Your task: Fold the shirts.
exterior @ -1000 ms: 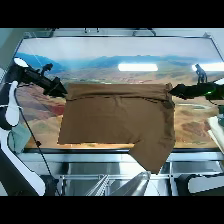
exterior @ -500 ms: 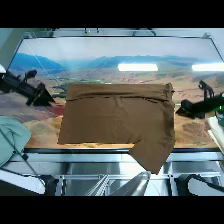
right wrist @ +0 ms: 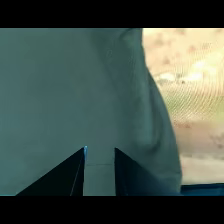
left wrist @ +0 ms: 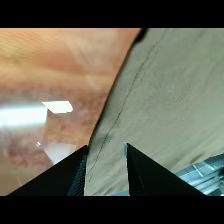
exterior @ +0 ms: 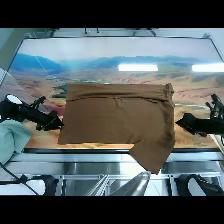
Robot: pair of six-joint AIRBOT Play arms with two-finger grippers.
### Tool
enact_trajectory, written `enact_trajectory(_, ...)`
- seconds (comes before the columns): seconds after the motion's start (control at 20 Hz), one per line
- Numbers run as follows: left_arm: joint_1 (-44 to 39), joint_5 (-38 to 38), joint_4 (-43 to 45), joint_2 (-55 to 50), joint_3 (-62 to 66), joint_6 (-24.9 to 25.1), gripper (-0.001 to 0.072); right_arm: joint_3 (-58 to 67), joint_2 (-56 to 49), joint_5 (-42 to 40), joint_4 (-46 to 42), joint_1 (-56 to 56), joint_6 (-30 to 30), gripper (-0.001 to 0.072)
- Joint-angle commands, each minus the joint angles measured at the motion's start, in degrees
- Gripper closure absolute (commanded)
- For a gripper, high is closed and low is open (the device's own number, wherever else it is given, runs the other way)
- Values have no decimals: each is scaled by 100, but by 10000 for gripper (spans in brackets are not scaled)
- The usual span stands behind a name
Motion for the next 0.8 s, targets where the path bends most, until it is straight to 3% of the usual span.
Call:
enact_trajectory(0.0,-284,354,879,15,-258,-76,420,-81,892,251,214,4,151,484)
enact_trajectory(0.1,-358,90,949,15,-258,-61,420,-81,1261,503,208,0,186,476)
enact_trajectory(0.2,-466,-181,868,15,-258,133,420,-81,1445,874,-35,0,328,306)
enact_trajectory(0.4,-785,-201,844,15,-258,310,422,-334,1436,1143,-629,-2,745,310)
enact_trajectory(0.5,-931,-76,629,15,-258,505,678,-684,1373,1080,-634,-2,870,310)
enact_trajectory(0.6,-957,-98,61,15,-256,942,679,-1008,1252,1095,-632,-2,957,317)
enact_trajectory(0.75,-890,-101,-221,15,-256,1106,679,-1392,1034,1139,-629,-2,1040,330)
